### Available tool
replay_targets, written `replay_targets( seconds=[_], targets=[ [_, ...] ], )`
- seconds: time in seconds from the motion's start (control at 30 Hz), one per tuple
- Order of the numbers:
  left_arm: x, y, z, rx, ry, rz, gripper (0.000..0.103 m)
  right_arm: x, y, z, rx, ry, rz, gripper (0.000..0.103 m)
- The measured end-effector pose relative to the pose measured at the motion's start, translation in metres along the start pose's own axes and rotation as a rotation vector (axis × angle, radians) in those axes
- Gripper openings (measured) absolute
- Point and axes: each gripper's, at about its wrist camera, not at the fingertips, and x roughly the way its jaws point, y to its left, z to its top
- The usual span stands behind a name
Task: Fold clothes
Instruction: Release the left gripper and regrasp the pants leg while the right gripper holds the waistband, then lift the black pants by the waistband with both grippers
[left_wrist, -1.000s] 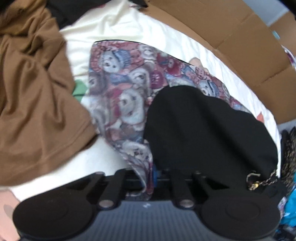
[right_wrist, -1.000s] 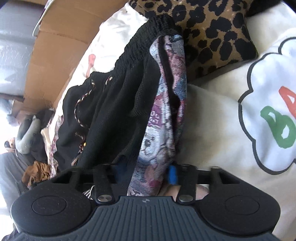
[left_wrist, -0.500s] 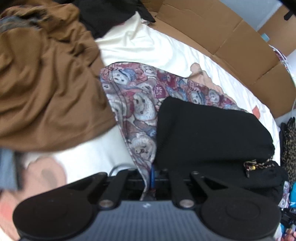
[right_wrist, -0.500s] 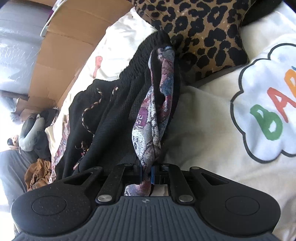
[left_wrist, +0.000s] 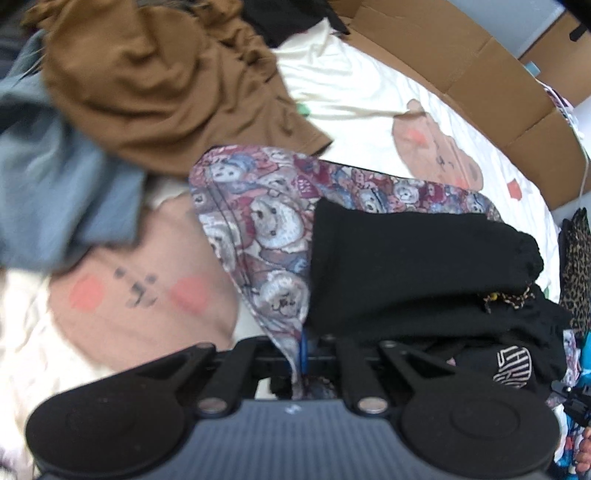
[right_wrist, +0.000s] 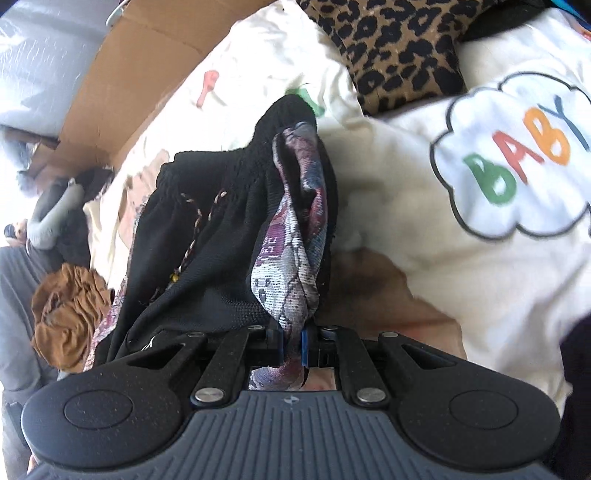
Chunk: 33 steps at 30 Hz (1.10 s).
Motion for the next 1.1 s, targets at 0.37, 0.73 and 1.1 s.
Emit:
replay_targets(
  seconds=[0.37, 0.73, 1.1],
  targets=[
    [-0.025, 0.034, -0.066, -0.077, 0.036, 0.005, 0.004, -0.016, -0.001, -0.040, -0.054, 0.022, -0.035, 0.006],
    [-0.027, 0.051, -0.093, -0.099, 0.096, 0.029, 0.004, -0.014, -0.021, -0.064, -0.002, 0.072, -0.082, 0.007],
    [-0.045, 0.056, -0.077, -0.105, 0.127, 0.101, 0.018, -0.042, -0.011, -0.061, -0.027, -0.011, -0.108, 0.029]
  ],
)
